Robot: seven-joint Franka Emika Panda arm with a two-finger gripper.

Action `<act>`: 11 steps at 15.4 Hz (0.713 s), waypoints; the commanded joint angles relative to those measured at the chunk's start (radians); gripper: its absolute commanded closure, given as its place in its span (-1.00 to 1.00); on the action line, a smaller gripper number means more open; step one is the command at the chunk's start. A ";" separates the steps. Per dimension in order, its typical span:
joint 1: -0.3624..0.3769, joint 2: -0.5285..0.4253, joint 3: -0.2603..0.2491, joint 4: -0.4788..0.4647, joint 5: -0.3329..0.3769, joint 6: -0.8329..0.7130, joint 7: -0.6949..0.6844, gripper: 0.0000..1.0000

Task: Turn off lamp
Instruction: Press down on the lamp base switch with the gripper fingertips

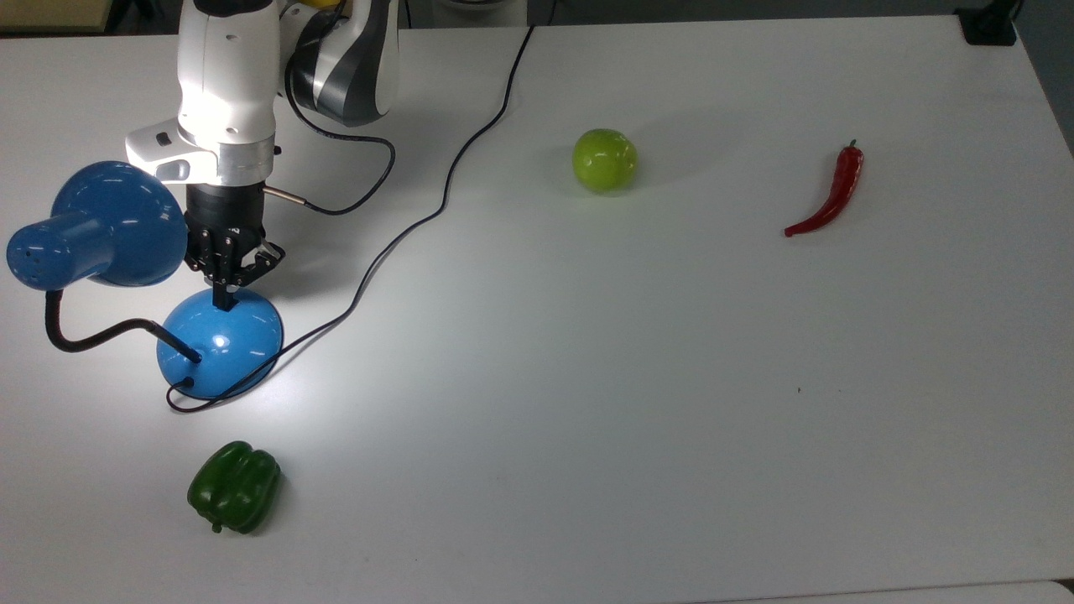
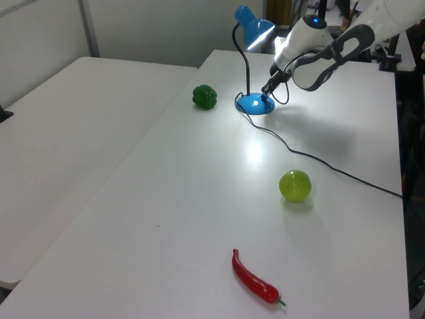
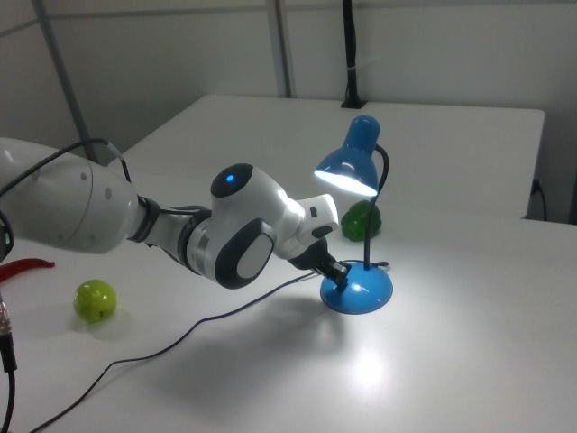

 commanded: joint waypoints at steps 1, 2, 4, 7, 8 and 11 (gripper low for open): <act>0.005 0.007 -0.003 -0.010 0.014 0.011 0.004 1.00; 0.005 0.007 -0.003 -0.013 0.014 0.011 0.001 1.00; 0.005 0.007 -0.003 -0.027 0.013 0.010 -0.002 1.00; 0.005 0.005 -0.003 -0.030 0.013 0.006 -0.004 1.00; 0.005 0.004 -0.003 -0.031 0.013 0.005 -0.004 1.00; 0.003 -0.010 -0.003 -0.050 0.013 0.002 -0.005 1.00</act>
